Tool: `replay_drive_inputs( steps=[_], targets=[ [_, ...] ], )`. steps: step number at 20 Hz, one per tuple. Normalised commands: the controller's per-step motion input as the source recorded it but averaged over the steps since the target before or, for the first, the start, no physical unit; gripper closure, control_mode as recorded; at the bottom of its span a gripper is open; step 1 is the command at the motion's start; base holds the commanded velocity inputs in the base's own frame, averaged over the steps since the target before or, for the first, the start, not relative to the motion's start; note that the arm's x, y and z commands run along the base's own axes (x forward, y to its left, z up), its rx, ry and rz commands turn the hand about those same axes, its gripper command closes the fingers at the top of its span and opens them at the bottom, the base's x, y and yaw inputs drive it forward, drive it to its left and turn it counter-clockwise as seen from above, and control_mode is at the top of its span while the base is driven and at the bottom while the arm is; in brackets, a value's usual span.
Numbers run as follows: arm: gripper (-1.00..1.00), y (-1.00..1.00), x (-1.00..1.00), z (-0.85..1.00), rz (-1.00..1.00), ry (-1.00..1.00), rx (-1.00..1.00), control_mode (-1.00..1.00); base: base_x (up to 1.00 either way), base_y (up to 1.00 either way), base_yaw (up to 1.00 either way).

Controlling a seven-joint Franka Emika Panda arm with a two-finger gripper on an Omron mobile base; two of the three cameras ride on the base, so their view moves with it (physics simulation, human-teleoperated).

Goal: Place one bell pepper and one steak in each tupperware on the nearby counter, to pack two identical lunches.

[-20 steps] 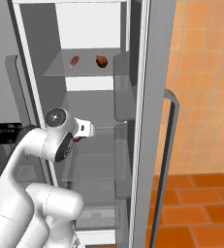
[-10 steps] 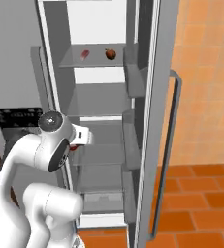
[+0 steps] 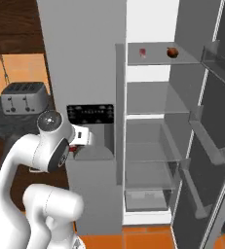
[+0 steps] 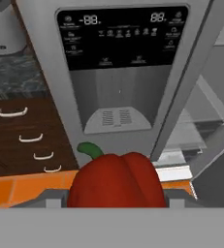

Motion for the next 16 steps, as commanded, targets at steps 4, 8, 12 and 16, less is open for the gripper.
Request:
replay_drive_inputs(
  steps=[4,8,12,16],
  targets=[
    [1.00,0.00,0.00,0.00,0.00,0.00,0.00,1.00,0.00,1.00,0.03],
    [1.00,0.00,0.00,0.00,0.00,0.00,0.00,1.00,0.00,1.00,0.02],
    [1.00,0.00,0.00,0.00,0.00,0.00,0.00,1.00,0.08,1.00,0.00],
    [1.00,0.00,0.00,0.00,0.00,0.00,0.00,1.00,0.10,1.00,0.00]
  ],
)
